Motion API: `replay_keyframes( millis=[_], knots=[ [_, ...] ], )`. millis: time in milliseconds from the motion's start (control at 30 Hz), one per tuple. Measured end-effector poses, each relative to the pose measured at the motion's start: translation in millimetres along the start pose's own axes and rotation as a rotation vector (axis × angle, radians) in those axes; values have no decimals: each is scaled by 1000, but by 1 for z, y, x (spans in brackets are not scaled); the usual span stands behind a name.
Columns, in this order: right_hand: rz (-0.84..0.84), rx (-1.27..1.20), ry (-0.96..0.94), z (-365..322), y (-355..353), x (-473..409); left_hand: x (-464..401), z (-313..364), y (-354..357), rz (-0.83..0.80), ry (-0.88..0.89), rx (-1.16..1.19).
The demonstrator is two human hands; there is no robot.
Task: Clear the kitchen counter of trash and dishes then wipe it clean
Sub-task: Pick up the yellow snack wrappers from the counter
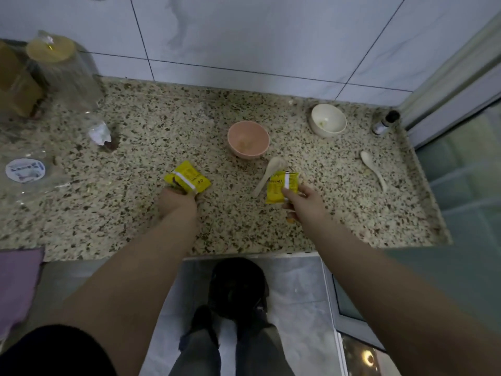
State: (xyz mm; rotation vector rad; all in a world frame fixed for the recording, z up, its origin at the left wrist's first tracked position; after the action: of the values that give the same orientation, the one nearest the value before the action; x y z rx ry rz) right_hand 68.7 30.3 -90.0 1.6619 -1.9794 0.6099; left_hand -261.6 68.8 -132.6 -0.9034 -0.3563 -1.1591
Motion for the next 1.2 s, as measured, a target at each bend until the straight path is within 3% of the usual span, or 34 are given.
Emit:
replay_keyframes(
  millis=[267,467,600,800,933,1067,1200],
  knots=[
    [78,-109,-38,28,-3,36,8,0,-16,-18,92,-73],
    [26,-177,-20,44,7,48,27,6,-25,-45,305,-224],
    [-34,-171,-9,53,14,57,45,-2,-20,-152,481,-277],
    [-110,-134,38,78,11,80,89,-47,-3,-375,578,-231],
    [-144,-23,34,108,-2,99,125,-93,15,-503,524,-164],
    [-161,96,-12,143,-17,112,144,-142,31,-515,457,-236],
    [-204,135,103,199,-22,111,131,-192,59,-590,328,-272]
  ],
)
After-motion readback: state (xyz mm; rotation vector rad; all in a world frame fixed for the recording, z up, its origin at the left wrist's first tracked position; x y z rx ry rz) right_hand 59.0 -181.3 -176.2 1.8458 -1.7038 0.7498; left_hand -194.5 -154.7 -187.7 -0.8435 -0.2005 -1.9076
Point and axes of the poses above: each hand's wrist, its own x-axis away from the middle knuckle, its own y-axis out of the palm, z = x × y, the point moved 7 cm from there along -x, towards the middle knuckle, and after that the axes turned 12 degrees about -z, right-handed, at the moved point
